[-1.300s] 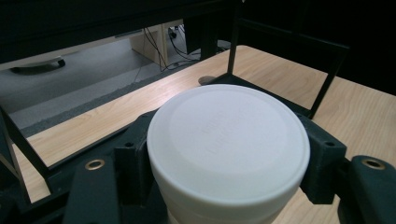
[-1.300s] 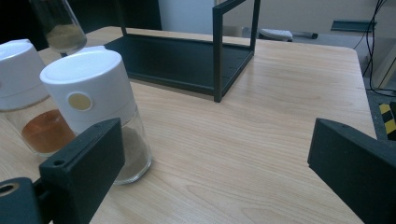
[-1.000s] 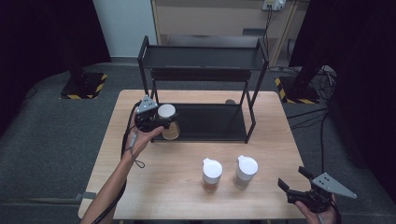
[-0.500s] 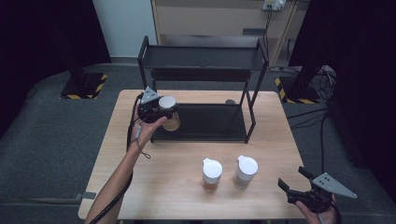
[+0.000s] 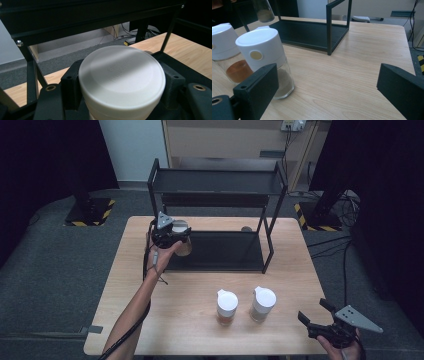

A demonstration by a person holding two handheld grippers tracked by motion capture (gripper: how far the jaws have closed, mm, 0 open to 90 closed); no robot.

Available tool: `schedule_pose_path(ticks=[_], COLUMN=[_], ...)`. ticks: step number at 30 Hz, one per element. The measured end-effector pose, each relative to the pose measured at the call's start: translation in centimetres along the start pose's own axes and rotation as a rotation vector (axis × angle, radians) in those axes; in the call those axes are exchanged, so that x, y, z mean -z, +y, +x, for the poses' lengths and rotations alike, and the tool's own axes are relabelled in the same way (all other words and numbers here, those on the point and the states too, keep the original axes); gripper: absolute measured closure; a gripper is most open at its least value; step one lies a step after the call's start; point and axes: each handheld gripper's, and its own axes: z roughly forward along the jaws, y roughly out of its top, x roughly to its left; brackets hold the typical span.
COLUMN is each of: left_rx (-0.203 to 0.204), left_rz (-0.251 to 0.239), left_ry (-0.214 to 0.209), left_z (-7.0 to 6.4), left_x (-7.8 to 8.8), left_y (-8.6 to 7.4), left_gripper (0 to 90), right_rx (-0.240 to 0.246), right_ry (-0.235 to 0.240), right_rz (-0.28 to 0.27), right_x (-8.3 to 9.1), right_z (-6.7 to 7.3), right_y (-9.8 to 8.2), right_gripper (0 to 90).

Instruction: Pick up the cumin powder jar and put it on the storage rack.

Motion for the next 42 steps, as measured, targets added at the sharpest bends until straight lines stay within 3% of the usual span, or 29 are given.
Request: schedule_pose_path(ticks=[7, 11, 21, 42], left_rx=[-0.008, 0.009, -0.005, -0.007], left_rz=[0.028, 0.030, 0.036, 0.040], left_ry=[0.020, 0.018, 0.024, 0.024], left_z=[-0.5, -0.5, -0.8, -1.1], left_x=[-1.2, -1.7, -2.4, -3.0], left_y=[-0.6, -1.0, -1.6, -2.7], left_gripper=[32.6, 32.6, 32.5, 32.5], right_rx=[-0.004, -0.004, -0.006, -0.007], right_ry=[0.003, 0.002, 0.003, 0.007], right_rz=[-0.001, -0.003, -0.003, -0.003], right_x=[0.0, 0.0, 0.1, 0.1], right_z=[-0.1, -0.1, -0.2, -0.3], right_y=[0.0, -0.1, -0.1, -0.1], right_gripper=[4.3, 4.3, 4.4, 4.4])
